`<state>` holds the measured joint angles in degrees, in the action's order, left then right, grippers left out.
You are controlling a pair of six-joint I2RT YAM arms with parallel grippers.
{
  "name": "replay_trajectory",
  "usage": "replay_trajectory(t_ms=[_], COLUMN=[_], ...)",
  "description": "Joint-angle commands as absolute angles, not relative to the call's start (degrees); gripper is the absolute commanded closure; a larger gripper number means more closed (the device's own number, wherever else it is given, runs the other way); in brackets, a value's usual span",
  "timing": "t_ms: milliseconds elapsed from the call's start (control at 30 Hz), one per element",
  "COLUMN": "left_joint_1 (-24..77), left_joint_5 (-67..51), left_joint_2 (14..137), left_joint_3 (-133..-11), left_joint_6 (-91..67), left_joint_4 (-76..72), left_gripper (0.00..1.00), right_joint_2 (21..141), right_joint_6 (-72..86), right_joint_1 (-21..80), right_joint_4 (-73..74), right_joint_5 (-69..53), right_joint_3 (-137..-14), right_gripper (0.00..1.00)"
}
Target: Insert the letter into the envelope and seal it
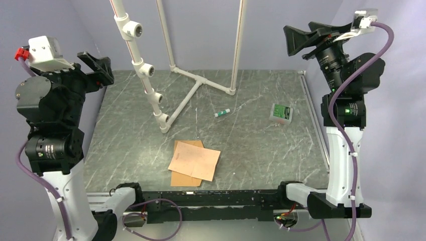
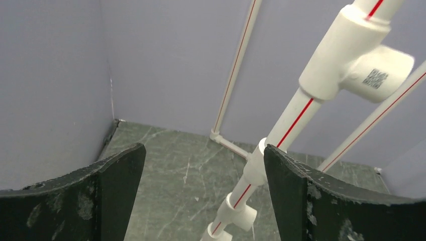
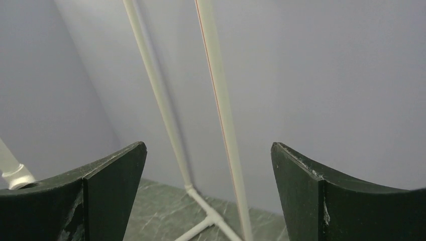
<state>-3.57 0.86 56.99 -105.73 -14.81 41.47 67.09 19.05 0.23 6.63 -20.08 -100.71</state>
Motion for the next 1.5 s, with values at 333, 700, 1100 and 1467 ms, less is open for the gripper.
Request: replay_trajectory(t_ms=[333,700,1100,1467], left_joint_1=[-3.78,-3.78,-3.77,-3.77], left_joint_5=[-10.2,-12.42,-30.12,-30.98], left_joint_2=[50.97,39.72,28.83,35.39], left_joint_3=[-87.63,-67.24,-43.6,-43.26], left_joint_6=[-19.24,-23.41,-37.36,-36.39], left_joint_4=[42.82,54.27,51.96,48.36], left_gripper=[0.07,0.07,0.07,0.07], right_joint_2=[66.5,64.08,70.43,81.48], right_joint_6=[33.9,44.35,53.87,51.49], right_joint_1=[-0.35,3.05,24.98,32.48], right_joint_4=[7.49,17.25,10.05,-3.6], right_joint_5=[-25.93,-28.83,-21.1,-29.85], right_joint_3=[-88.78,-62.04,-37.6,-35.34], right_gripper=[0.0,0.08,0.04,0.28])
